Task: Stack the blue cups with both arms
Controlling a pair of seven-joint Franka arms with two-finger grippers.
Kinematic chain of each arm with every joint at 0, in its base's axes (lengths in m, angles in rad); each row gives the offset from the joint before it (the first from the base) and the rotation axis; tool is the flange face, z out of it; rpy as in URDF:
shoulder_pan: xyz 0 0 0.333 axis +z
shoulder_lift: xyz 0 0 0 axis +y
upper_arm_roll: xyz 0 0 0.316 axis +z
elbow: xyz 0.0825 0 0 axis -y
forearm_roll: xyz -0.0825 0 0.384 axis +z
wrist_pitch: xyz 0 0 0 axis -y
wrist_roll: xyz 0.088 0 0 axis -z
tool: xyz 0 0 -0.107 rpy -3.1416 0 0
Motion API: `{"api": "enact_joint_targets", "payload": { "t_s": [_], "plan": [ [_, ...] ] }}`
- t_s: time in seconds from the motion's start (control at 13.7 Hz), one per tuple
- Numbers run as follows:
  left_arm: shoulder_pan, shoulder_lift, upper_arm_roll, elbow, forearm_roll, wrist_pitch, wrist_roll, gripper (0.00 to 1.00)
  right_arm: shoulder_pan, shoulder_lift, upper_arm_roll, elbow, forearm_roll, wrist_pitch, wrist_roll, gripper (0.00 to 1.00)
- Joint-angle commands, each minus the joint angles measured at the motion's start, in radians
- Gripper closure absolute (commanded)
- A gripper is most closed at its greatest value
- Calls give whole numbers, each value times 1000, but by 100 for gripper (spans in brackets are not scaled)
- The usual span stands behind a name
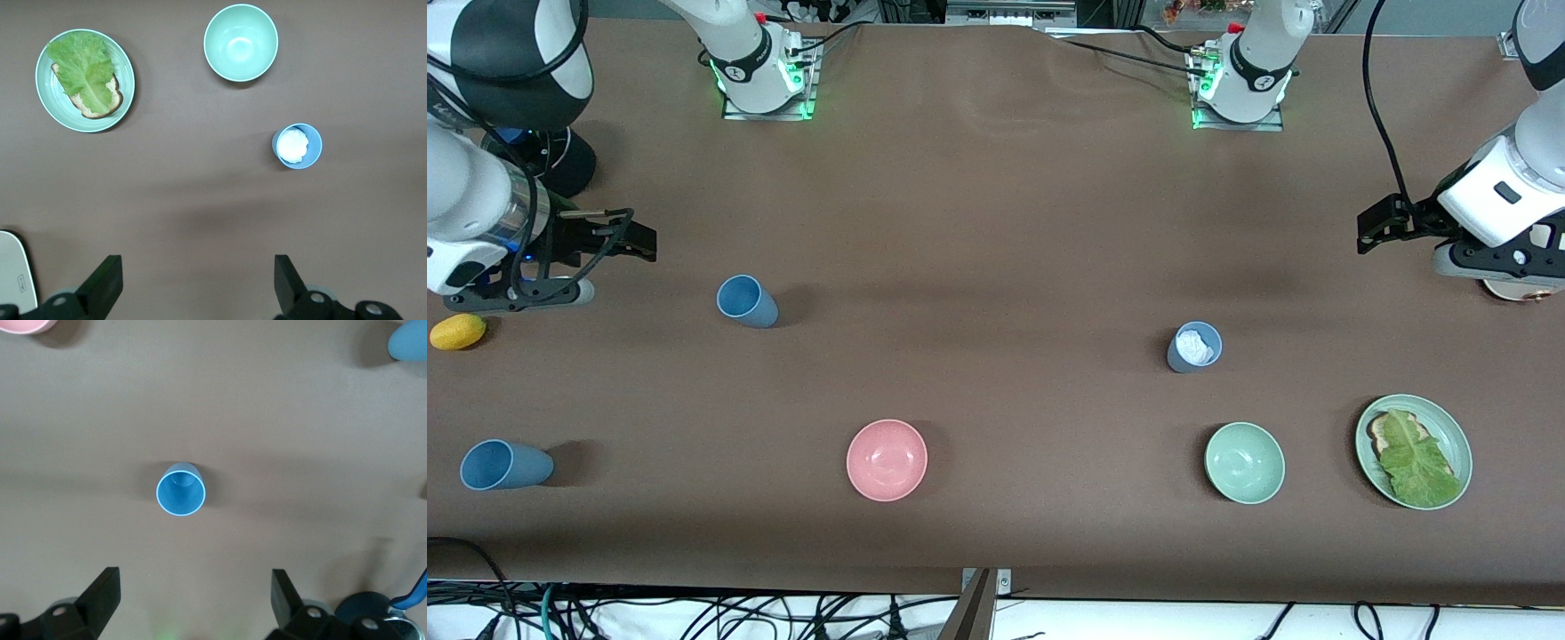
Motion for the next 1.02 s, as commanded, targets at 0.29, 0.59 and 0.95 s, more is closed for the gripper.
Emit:
{"api": "enact_joint_targets", "payload": {
  "t_s": [0.29,0.59,0.95],
  "plan": [
    [-8,11,-2,30,-20,-16,0,0,1,66,4,-43,14,34,-34,0],
    [-11,57,-2,27,-29,-17,12,0,1,25,4,-265,21,246,-52,0],
    [-75,281,-5,15,-20,100,-3,0,0,-13,-5,-413,22,381,-101,0]
  ]
}}
